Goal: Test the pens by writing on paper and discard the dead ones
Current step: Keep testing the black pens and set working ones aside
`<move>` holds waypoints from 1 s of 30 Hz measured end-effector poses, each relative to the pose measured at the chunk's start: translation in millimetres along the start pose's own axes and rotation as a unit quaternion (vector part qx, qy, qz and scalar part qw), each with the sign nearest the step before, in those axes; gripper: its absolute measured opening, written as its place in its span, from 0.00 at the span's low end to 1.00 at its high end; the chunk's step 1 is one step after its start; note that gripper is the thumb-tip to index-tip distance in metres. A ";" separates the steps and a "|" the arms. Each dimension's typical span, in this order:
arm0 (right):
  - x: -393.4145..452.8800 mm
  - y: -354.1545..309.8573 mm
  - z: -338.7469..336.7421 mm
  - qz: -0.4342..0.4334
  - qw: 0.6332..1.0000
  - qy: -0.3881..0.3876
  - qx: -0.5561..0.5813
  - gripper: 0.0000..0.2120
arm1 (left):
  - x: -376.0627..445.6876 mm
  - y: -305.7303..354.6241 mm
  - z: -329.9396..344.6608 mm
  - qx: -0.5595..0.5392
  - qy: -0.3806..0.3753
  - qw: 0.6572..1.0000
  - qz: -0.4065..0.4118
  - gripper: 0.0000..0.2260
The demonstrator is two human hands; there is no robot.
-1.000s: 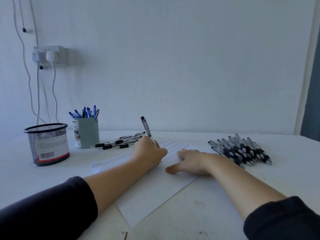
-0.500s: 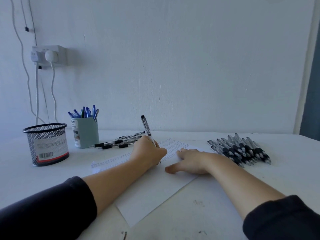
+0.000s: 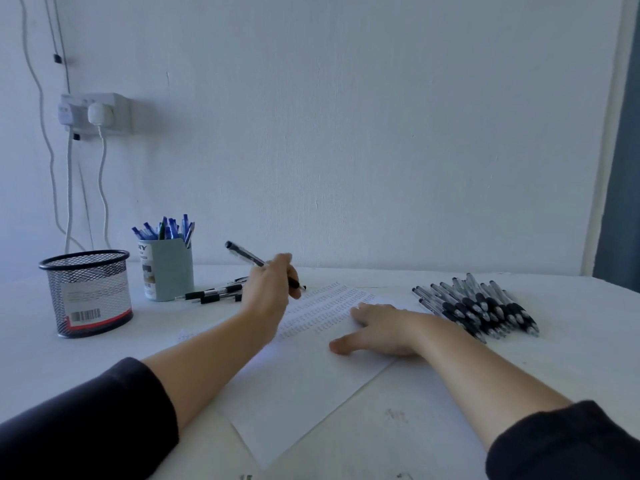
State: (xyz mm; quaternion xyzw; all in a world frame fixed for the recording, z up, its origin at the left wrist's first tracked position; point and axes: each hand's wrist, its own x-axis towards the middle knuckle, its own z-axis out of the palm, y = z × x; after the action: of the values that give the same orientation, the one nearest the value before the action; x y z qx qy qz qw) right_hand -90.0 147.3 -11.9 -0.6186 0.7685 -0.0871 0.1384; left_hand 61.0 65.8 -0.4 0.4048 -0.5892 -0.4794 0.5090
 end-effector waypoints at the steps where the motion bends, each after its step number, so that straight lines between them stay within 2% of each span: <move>1: -1.3 0.5 -1.2 -0.006 1.000 0.000 0.007 0.41 | 2.2 1.8 -2.0 -0.005 0.014 1.000 -0.001 0.15; 4: -1.3 2.7 -3.0 -0.012 1.000 -0.003 0.023 0.39 | 7.4 6.0 -8.5 -0.017 0.050 0.998 0.015 0.10; 9: 3.1 5.3 -0.8 -0.003 0.998 0.001 0.056 0.42 | 5.8 9.7 -13.4 -0.037 0.058 0.995 0.067 0.03; 15: 5.8 7.2 -0.5 0.003 0.998 0.003 0.067 0.41 | 2.0 8.2 -11.0 -0.054 0.030 0.995 0.077 0.08; 19: 6.9 7.5 -0.5 0.004 0.998 0.002 0.067 0.42 | 0.8 8.7 -11.5 -0.047 0.040 0.995 0.078 0.11; 30: 9.3 7.4 -0.4 -0.003 0.998 0.003 0.067 0.41 | 0.4 4.7 -8.9 -0.059 0.052 0.994 0.073 0.09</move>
State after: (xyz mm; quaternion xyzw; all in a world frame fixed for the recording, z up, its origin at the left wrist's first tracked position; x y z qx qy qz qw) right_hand -98.8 139.8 -14.7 -0.6102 0.7592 -0.1410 0.1772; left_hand 69.8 65.0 4.5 0.3544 -0.5610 -0.4533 0.5952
